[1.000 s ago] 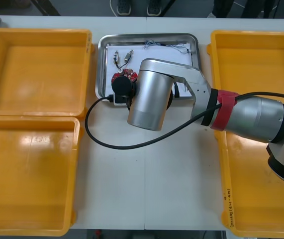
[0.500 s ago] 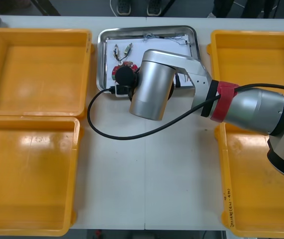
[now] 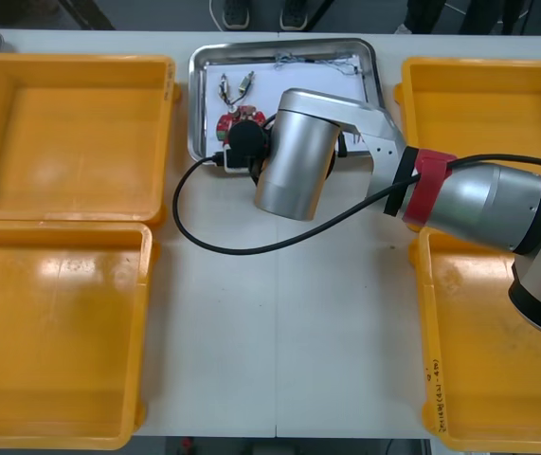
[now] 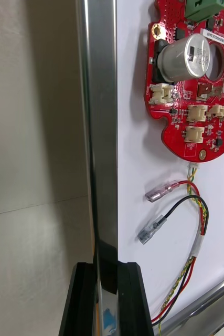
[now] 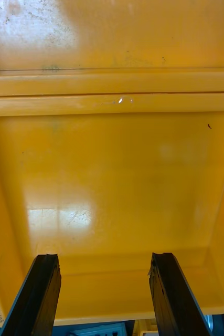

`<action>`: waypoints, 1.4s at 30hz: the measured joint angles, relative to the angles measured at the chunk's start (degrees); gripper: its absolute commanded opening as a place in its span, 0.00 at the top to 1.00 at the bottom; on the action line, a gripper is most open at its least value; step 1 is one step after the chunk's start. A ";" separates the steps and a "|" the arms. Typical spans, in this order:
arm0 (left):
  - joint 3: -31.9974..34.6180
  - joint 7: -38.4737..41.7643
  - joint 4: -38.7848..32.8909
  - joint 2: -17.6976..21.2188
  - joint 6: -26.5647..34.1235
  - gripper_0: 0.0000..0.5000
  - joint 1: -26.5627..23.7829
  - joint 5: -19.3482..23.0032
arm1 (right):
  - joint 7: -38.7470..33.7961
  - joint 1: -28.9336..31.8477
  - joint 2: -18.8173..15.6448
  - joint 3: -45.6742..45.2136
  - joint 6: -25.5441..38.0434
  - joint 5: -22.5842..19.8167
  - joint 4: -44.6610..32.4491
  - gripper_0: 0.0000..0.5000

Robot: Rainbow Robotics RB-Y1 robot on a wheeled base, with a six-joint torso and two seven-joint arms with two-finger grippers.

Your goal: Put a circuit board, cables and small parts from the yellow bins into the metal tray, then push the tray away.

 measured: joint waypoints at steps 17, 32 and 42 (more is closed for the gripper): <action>0.00 0.00 0.00 0.00 0.00 0.00 0.00 0.00 | 0.69 -0.44 0.00 -0.87 -4.84 0.97 4.55 1.00; 0.00 0.00 0.00 0.00 0.00 0.00 0.00 0.00 | 0.78 -0.55 0.00 -1.73 -5.23 1.14 4.73 0.00; 0.00 0.00 0.00 0.00 0.00 0.00 0.00 0.00 | 0.78 -0.42 0.00 -6.95 2.08 -2.93 0.60 0.00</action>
